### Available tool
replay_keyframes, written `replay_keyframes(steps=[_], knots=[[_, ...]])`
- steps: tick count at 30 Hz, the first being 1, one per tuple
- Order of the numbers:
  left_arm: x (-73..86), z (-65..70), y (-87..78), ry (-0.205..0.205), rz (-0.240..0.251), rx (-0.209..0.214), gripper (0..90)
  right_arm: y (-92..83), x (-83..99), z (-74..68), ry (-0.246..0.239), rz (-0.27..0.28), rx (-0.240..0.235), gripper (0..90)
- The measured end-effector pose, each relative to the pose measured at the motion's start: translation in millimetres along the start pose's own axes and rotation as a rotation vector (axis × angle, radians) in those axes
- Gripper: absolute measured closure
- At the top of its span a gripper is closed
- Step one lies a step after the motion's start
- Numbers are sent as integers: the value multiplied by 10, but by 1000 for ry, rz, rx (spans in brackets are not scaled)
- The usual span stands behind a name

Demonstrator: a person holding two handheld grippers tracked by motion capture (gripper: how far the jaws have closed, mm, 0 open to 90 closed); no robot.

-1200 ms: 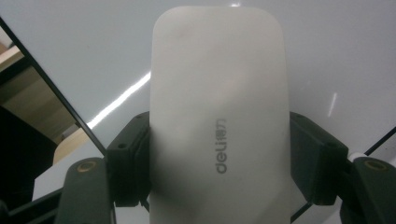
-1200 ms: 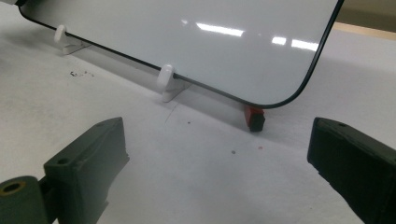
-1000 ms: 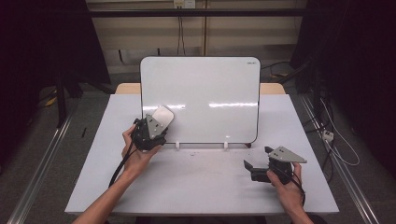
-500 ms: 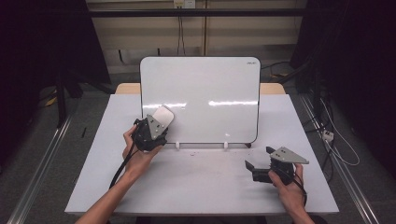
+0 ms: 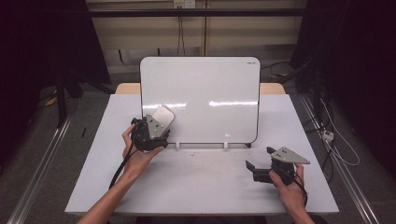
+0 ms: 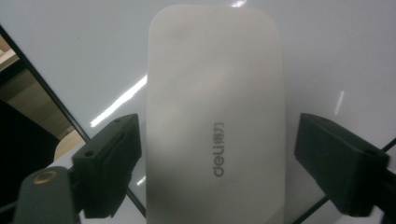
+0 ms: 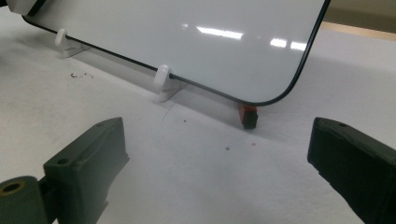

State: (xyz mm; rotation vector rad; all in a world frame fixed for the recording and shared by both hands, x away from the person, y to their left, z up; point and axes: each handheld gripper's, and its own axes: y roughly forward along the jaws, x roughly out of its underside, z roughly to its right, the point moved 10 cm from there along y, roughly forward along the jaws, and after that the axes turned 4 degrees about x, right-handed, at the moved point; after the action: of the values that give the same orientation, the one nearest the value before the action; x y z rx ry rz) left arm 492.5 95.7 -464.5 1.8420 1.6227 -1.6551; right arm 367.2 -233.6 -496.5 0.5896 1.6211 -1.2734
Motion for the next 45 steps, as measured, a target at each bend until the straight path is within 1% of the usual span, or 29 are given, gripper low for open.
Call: replay_keyframes(steps=[2,3,4,5,6,7,9,10,12,13,17,18,20,23,25,26,28,29,33,35,36,37,39,41,44,45], knots=[[3,16,14,-4,0,14,101,8,0,-4,-3,-3,1,44],[-5,25,22,-8,9,13,79,13,-1,-10,-4,-3,-1,44],[-4,33,25,2,8,22,60,15,-1,-17,-6,-4,-2,44],[-3,31,25,6,8,25,56,16,0,-21,-6,-4,-3,44],[-1,29,25,-2,7,26,57,18,2,-23,-5,-6,-4,43],[-5,27,27,-8,9,22,53,20,2,-21,-5,-6,-3,44],[-3,26,28,2,6,11,52,23,0,-14,-3,-5,0,43],[4,29,27,-1,3,10,53,23,-1,-13,-2,-6,0,43],[22,60,31,-22,-8,41,51,28,-5,-14,-4,-6,-2,43],[23,58,22,-28,-10,49,51,33,-7,-16,-1,-6,0,43],[-27,48,-20,-72,25,72,51,62,-3,-33,1,-14,-4,44],[-28,43,-31,-71,26,75,50,67,-9,-33,1,-13,-2,44],[-16,38,-47,-84,17,90,47,73,-12,-36,-1,-16,0,43],[-25,29,-89,-113,22,120,48,81,-23,-51,-2,-13,2,43],[-52,-4,-113,-108,39,91,58,87,-22,-51,-1,-15,3,45],[-63,-16,-127,-110,44,86,59,88,-22,-48,0,-15,4,44],[-77,-13,-154,-132,48,108,67,90,-20,-39,-2,-15,5,44],[-92,-8,-169,-147,58,123,66,86,-20,-37,0,-15,5,44],[-115,-7,-225,-191,65,147,59,84,-13,-30,4,-16,5,44],[-131,9,-243,-212,77,177,48,85,-7,-33,3,-20,5,44],[-137,15,-258,-221,79,187,44,81,-8,-36,1,-19,4,44],[-148,19,-274,-220,87,194,45,76,-12,-37,1,-16,5,44],[-165,49,-313,-233,94,226,42,72,-12,-39,-1,-16,6,44],[-166,65,-343,-230,87,232,39,72,-11,-38,-2,-16,6,44],[-132,96,-394,-247,59,244,42,69,-9,-39,-3,-15,6,44],[-120,101,-412,-244,50,242,46,67,-8,-40,-5,-15,5,44]])
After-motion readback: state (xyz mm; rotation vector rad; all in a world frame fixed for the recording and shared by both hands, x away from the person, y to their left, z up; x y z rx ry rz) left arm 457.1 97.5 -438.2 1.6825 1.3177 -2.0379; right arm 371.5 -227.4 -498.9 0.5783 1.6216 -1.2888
